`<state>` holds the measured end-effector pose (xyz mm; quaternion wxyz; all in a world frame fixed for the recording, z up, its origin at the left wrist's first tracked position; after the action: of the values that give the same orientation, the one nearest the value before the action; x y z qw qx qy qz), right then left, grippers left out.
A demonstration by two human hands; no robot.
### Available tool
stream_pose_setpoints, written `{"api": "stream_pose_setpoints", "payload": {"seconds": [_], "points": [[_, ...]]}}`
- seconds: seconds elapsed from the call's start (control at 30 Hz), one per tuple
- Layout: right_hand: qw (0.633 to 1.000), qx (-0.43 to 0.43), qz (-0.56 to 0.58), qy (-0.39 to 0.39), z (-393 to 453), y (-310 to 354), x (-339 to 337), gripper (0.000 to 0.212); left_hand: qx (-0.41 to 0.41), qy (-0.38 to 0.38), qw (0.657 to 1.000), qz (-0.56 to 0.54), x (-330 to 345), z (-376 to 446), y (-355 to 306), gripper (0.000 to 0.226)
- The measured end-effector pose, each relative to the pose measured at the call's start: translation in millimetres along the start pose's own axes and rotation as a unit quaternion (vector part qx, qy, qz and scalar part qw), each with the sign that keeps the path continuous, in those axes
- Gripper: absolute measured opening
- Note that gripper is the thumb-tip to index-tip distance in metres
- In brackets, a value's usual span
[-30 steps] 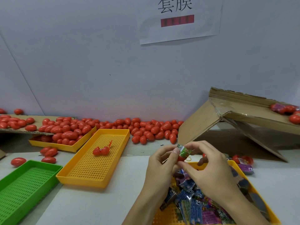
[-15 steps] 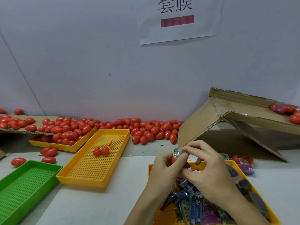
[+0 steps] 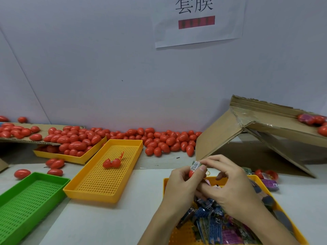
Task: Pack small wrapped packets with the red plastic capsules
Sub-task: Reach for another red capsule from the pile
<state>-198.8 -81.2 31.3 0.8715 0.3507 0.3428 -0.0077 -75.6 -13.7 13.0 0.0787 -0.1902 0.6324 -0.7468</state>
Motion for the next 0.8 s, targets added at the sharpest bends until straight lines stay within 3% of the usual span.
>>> {"api": "stream_pose_setpoints", "payload": {"seconds": [0.2, 0.5, 0.8], "points": [[0.998, -0.019, -0.065, -0.017, -1.2, -3.3, 5.1, 0.042, -0.003, 0.011, 1.000, 0.017, 2.1, 0.7, 1.4, 0.035], [0.999, 0.015, 0.017, -0.026, -0.1, -3.0, -0.2, 0.041, -0.015, 0.047, 0.999, 0.004, 2.9, 1.2, 2.7, 0.049], [1.000, 0.000, 0.009, -0.014, -0.1, -1.8, 1.8, 0.047, 0.015, -0.002, 0.999, -0.036, 1.5, 0.3, -2.5, 0.040]]}}
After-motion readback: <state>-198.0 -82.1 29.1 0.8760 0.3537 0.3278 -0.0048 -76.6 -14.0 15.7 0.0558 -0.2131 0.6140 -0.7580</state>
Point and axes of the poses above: each hand's wrist, its own z-axis towards the middle knuckle, its own x-axis out of the palm, y = z × x, the point moved 2 cm from there along z, towards the middle knuckle, and after that the axes turned 11 degrees about -z, right-handed, at the moved point
